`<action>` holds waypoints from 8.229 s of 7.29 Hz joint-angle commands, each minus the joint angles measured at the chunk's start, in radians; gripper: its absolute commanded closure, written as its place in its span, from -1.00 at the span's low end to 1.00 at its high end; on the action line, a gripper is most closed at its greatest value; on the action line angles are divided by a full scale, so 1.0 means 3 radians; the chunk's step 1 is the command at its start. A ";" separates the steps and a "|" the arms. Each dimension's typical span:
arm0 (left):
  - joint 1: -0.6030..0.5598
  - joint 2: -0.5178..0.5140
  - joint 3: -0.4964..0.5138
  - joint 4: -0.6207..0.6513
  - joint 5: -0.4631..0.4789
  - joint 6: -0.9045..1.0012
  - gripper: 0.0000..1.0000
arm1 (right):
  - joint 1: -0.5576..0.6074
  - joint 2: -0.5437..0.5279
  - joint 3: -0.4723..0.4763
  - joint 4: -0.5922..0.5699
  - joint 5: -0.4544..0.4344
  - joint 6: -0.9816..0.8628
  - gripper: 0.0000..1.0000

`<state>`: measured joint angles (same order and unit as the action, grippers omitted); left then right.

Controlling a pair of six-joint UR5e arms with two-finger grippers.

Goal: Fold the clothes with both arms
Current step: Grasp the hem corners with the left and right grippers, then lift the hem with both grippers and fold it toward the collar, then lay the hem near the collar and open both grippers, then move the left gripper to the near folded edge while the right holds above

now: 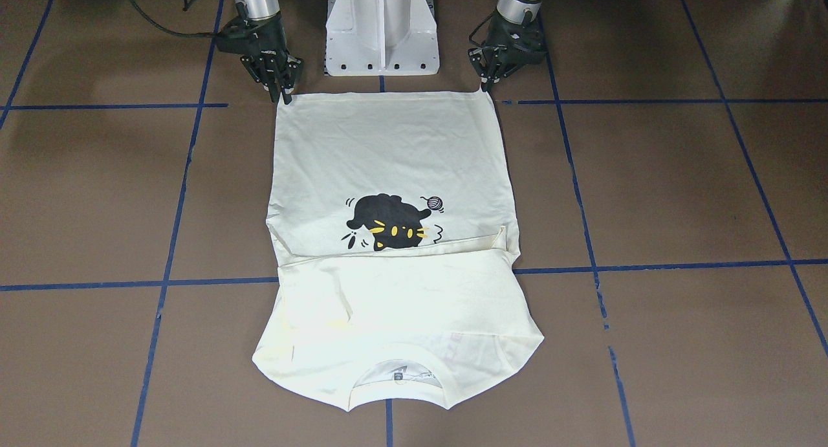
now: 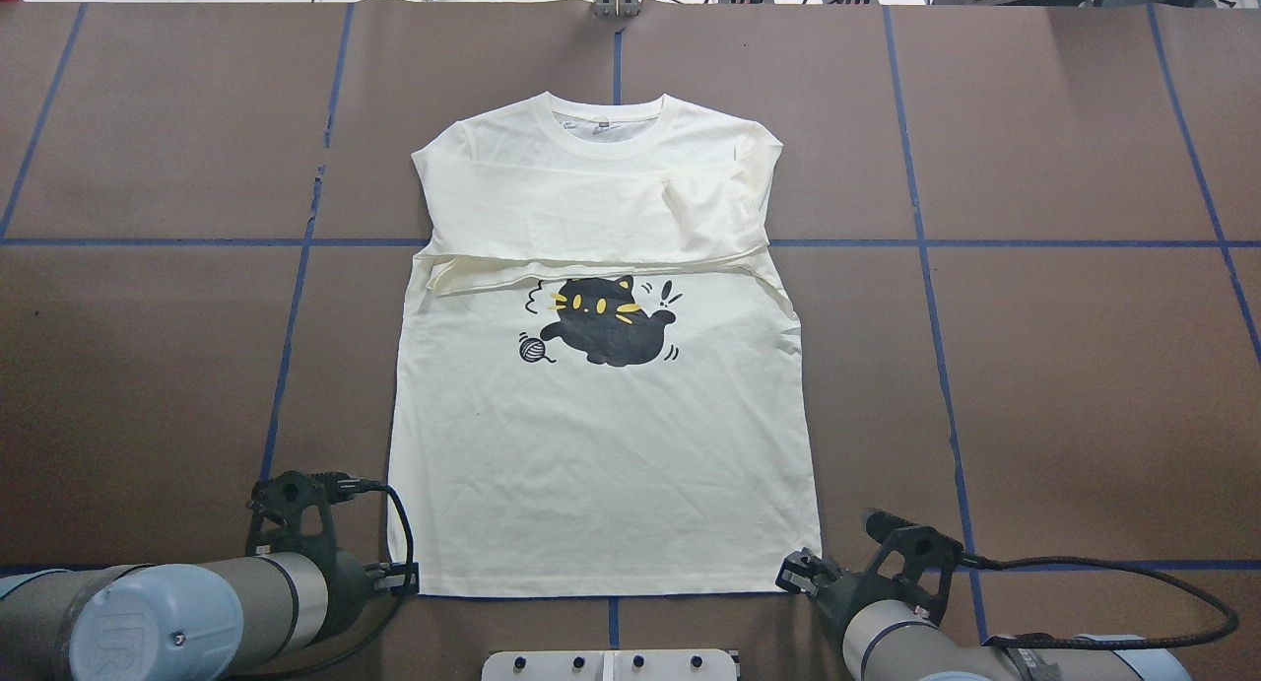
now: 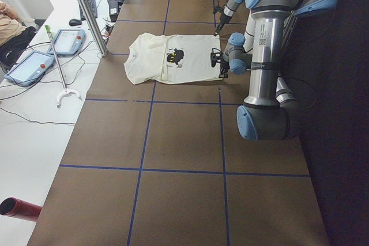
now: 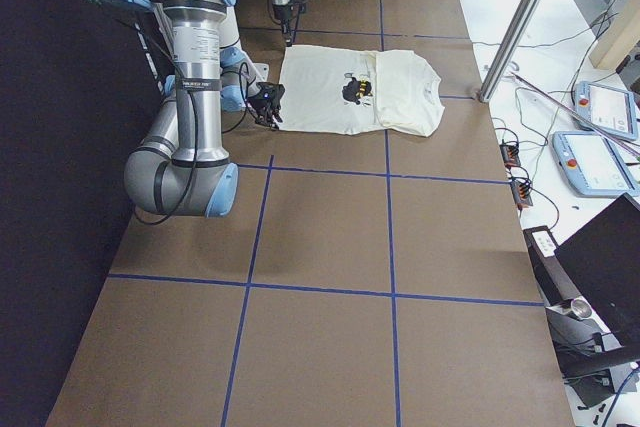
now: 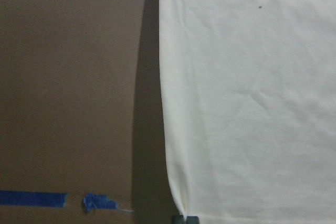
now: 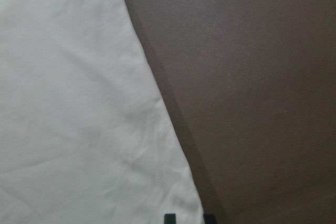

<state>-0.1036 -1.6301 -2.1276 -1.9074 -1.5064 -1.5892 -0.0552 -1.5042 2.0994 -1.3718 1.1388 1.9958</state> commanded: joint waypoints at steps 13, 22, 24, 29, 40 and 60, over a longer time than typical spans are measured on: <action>-0.0007 0.0024 -0.0051 0.0002 0.0005 0.0000 1.00 | -0.0133 0.0008 0.0058 -0.0403 -0.0043 -0.0016 -0.01; -0.0033 0.0003 -0.0234 0.0033 -0.0056 0.0035 1.00 | 0.0004 0.0080 0.0246 -0.0484 -0.0033 -0.0015 1.00; -0.0084 -0.0144 -0.1217 0.1141 -0.0499 0.0199 1.00 | 0.0036 0.0105 0.1244 -0.1456 0.0216 -0.0016 1.00; -0.0889 -0.0963 -0.1607 0.2390 -0.0931 0.0866 1.00 | 0.0544 0.0992 0.1722 -0.2576 0.0728 -0.0386 1.00; -0.1986 -0.1326 0.1492 0.0356 -0.0793 0.1841 1.00 | 0.2439 0.2207 -0.2323 0.0231 0.1568 -0.1596 1.00; -0.0877 -0.0258 0.0680 -0.0494 -0.0440 0.1083 1.00 | 0.2648 0.1900 -0.1859 0.0252 0.1834 -0.2332 -1.00</action>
<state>-0.3626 -1.7153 -1.9181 -2.0573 -1.6346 -1.2855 0.7394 -0.9334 1.5416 -1.2968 1.6889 1.2962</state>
